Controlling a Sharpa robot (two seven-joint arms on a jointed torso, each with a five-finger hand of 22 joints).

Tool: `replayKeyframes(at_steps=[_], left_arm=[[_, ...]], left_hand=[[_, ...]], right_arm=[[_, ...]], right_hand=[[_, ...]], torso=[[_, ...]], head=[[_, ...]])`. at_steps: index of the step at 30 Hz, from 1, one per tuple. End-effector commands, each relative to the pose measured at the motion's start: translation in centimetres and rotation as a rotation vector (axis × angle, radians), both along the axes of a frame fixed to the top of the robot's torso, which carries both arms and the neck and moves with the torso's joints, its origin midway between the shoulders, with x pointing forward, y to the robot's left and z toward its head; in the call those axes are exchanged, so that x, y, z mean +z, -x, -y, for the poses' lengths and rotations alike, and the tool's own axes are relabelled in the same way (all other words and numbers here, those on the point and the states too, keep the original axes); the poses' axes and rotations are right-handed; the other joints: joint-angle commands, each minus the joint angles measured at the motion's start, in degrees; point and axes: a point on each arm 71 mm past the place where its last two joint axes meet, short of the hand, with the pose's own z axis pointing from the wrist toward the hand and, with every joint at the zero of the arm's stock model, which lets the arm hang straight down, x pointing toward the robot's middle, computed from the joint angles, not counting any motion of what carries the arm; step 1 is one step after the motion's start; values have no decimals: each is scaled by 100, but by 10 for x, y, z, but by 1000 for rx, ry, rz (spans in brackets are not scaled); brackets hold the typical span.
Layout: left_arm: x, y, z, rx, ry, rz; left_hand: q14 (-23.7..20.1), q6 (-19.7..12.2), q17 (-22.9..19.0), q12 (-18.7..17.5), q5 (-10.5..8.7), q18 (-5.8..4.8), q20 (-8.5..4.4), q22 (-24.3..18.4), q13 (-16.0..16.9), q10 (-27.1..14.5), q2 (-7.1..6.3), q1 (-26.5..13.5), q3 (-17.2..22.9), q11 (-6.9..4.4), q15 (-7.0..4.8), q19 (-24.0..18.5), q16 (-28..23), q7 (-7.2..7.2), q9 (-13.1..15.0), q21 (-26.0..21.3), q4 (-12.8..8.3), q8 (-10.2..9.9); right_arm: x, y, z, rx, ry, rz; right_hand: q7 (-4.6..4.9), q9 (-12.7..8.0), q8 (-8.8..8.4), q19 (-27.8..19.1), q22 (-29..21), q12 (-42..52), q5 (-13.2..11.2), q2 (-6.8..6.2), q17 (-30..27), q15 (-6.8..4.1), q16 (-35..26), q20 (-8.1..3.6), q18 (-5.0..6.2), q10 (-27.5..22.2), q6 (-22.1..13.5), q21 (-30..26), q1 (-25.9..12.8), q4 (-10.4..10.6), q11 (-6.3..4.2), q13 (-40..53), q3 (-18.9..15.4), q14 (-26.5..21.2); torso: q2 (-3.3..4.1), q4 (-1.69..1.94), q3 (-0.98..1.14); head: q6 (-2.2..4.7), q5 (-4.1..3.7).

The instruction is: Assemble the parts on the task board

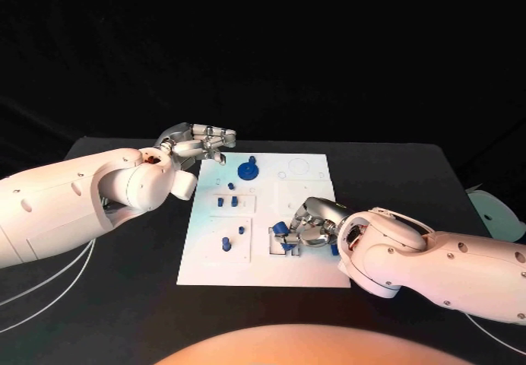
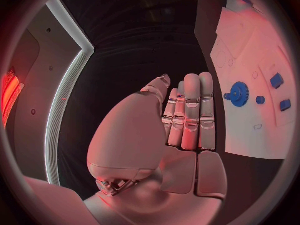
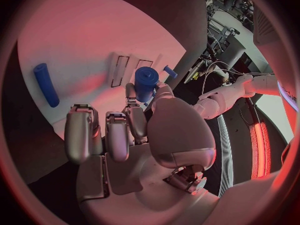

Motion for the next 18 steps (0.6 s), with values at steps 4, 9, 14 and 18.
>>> replayKeyframes(at_steps=[4, 9, 14, 18], left_arm=[[1, 1, 2, -18, 10, 3], [1, 1, 2, -18, 10, 3], [1, 1, 2, -19, 10, 2], [1, 1, 2, -19, 9, 1]], left_hand=[[-32, -22, -6, 20, 10, 72, 7, -9, 4, -29, -6, 9, -32, -7, -1, 20, 4, 3, -1, -19, -9, 33], [-32, -22, -6, 20, 10, 72, 7, -9, 4, -29, -6, 9, -32, -7, -1, 20, 4, 3, -1, -19, -9, 33], [-32, -22, -6, 20, 10, 72, 7, -9, 4, -29, -6, 9, -32, -7, -1, 20, 4, 3, -1, -19, -9, 33], [-32, -22, -6, 20, 10, 72, 7, -9, 4, -29, -6, 9, -32, -7, -1, 20, 4, 3, -1, -19, -9, 33]], right_arm=[[-5, 0, -2, 22, 18, -45], [-7, -1, -3, 21, 20, -45], [-8, -4, -4, 14, 19, -39], [-9, -6, -3, 3, 15, -30]], right_hand=[[-4, 19, 25, 172, 1182, -25, -37, 18, 901, -38, 33, -47, -101, -10, 49, 21, -72, 1, -11, -14, -50, 466], [-9, 34, 29, 170, 1180, -48, -49, 42, 896, -42, 32, -51, -99, -12, 56, 13, -125, 4, -15, -30, -75, 464], [-16, 80, 34, 166, 1177, -87, -280, 74, 890, -49, 29, -59, -97, -11, 54, -3, -238, -4, -22, -49, -158, 461], [-8, 140, 34, 149, 1164, -172, -800, 88, 851, -44, 11, -57, -88, -35, 31, -56, -420, 2, -14, -100, -288, 451]], torso=[[-3, -2, 1], [0, -6, 5], [0, -3, 4], [-4, -2, 3]], head=[[-13, 20], [-17, 34], [-15, 29], [-18, 35]])
